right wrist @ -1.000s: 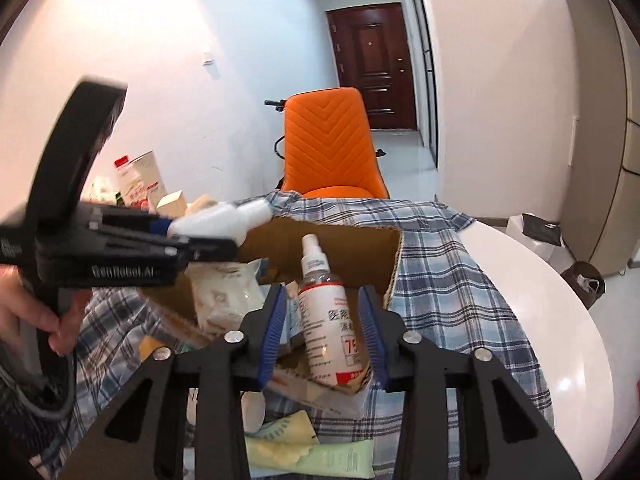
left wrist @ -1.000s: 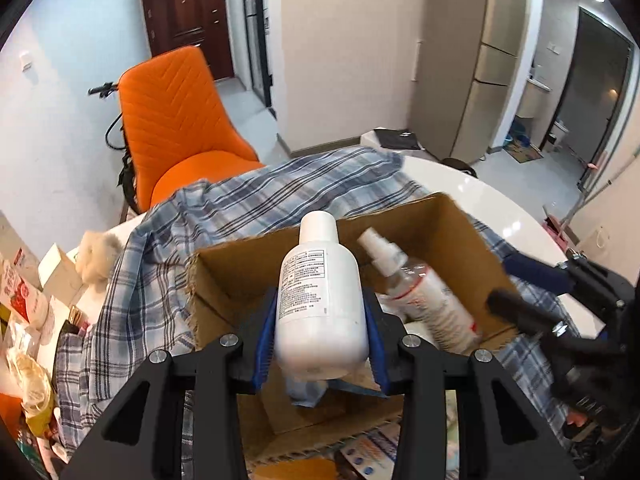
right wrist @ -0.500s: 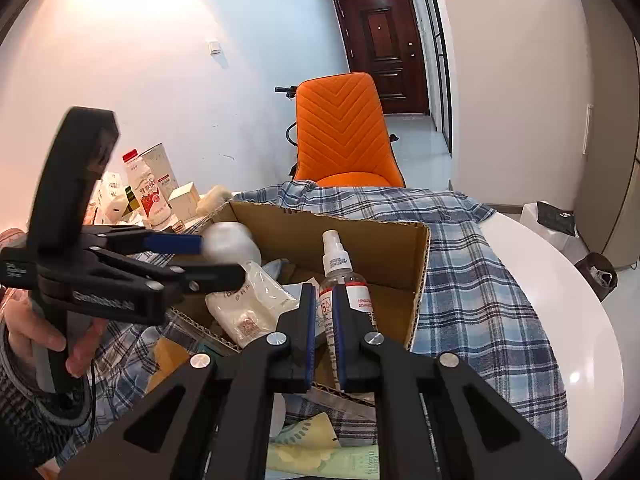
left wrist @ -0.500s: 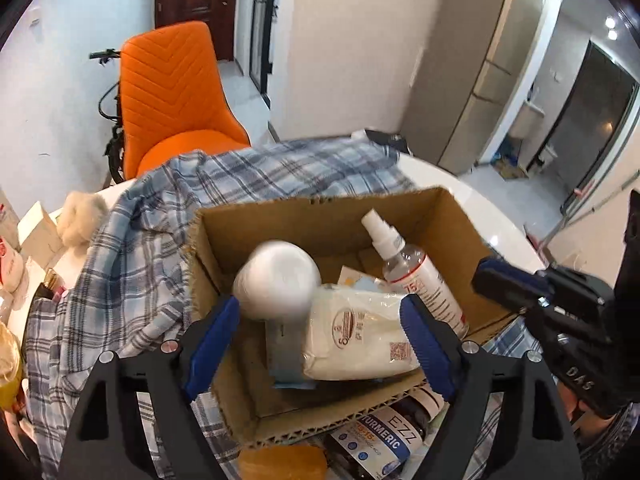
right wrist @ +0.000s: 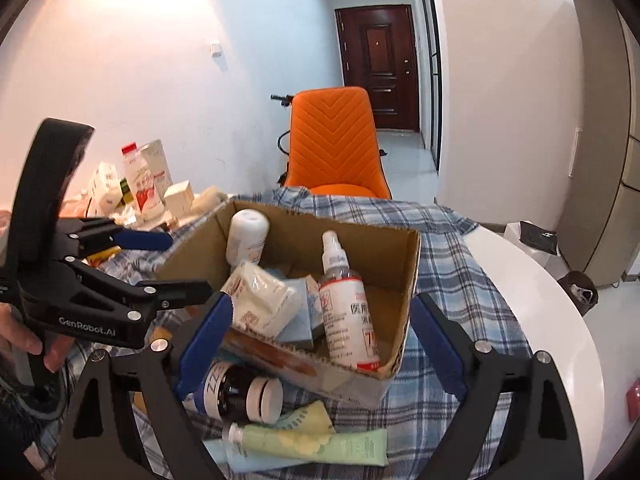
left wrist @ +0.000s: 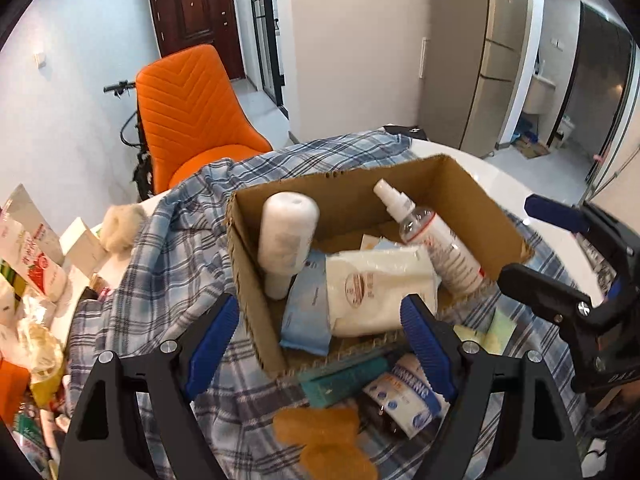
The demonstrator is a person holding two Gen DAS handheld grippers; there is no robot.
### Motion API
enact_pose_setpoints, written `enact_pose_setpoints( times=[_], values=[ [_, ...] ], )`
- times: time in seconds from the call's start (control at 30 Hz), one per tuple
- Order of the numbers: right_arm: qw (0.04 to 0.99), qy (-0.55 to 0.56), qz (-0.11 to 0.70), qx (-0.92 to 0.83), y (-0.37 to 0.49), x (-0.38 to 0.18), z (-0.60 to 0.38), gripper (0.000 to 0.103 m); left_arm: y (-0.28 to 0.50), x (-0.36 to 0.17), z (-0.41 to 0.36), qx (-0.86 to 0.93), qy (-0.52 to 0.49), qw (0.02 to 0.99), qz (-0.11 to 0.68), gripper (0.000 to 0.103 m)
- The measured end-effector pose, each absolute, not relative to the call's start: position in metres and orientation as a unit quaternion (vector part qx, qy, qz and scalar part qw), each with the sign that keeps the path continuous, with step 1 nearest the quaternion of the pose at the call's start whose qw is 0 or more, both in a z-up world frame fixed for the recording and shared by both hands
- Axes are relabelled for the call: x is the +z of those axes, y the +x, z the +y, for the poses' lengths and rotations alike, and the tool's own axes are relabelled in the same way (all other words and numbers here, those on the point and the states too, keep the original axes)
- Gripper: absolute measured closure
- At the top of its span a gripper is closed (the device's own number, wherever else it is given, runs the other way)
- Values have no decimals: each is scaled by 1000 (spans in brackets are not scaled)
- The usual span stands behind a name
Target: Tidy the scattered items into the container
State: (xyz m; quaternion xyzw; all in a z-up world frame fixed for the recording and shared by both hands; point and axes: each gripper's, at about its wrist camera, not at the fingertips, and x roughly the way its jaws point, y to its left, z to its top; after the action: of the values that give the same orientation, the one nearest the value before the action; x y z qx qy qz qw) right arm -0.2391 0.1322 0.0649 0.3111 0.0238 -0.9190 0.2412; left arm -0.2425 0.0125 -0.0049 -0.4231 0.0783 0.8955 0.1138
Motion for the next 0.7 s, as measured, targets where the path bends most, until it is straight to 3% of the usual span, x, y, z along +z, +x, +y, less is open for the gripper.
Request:
enact_pose_setpoints(
  times=[0.2, 0.7],
  values=[
    [242, 330, 25, -912, -224, 61, 129, 9, -220, -1, 27, 902, -401, 103, 126, 18],
    [220, 376, 70, -897, -174, 46, 120, 8, -153, -29, 33, 872, -441, 145, 157, 18]
  ],
)
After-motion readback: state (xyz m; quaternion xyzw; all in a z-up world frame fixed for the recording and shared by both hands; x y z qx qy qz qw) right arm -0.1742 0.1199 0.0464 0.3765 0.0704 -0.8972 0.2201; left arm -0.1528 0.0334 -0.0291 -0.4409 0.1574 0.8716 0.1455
